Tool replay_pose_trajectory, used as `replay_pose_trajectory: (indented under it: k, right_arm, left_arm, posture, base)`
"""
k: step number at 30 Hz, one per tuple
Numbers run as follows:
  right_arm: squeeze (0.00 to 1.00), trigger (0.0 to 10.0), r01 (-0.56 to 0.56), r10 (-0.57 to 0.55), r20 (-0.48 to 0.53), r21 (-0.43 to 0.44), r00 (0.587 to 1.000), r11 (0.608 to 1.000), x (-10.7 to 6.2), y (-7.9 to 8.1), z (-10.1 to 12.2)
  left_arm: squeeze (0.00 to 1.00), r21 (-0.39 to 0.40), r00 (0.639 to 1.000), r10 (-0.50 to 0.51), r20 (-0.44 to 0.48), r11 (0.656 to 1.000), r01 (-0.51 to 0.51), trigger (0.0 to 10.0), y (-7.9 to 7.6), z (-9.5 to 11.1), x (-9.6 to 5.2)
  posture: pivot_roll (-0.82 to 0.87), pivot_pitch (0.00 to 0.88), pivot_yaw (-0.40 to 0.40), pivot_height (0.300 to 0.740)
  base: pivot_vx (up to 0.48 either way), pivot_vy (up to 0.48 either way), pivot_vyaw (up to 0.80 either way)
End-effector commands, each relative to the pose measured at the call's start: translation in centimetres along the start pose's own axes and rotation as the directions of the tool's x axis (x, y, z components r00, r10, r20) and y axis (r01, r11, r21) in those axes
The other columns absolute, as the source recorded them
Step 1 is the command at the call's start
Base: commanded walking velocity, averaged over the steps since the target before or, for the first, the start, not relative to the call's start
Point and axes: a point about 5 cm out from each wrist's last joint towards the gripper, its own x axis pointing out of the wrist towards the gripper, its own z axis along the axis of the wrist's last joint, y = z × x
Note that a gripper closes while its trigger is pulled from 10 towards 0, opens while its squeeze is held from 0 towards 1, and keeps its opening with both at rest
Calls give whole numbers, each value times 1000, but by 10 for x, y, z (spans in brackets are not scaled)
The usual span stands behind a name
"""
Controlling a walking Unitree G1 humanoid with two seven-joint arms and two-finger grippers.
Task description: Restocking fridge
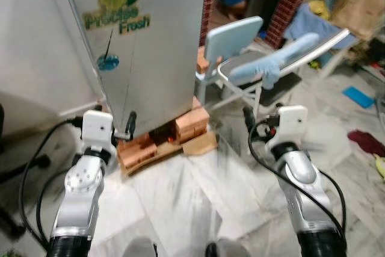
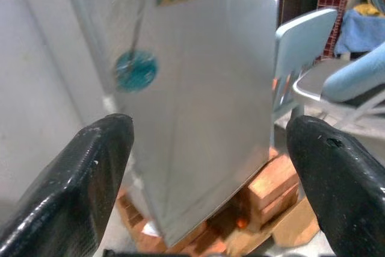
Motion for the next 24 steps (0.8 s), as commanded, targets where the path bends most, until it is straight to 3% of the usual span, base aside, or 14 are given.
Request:
replay_pose_trajectory:
  k: [1,3,9,17,24]
  right_arm:
    - [0,10000,44,-44,7,-23,999,999,-2,-8,1]
    - [0,10000,69,-69,-13,-5,997,998,-4,-13,-3]
    - [0,10000,62,-62,-2,-6,998,998,0,-9,-1]
    - [0,10000,71,-71,9,2,997,997,1,-9,0]
    - [0,10000,81,-81,13,7,997,997,0,-4,-2]
  left_arm:
    - [0,2,1000,15,-26,1000,-15,10000,8,-5,-6]
    - [0,-2,999,20,-37,1000,-20,10000,10,-7,-9]
    - [0,21,1000,-21,7,1000,21,10000,6,0,-4]
    - [0,24,1000,-15,12,1000,15,10000,7,1,0]
    - [0,33,1000,-4,5,999,4,10000,12,1,4]
  posture:
    - [10,75,-46,740]
    - [12,76,-43,740]
    - [14,69,-46,740]
    - [16,65,-45,740]
    - [17,62,-21,740]
  base:
    - [0,469,0]
    - [0,467,0]
    - [105,416,0]
    - [407,254,-632]
    - [51,0,0]
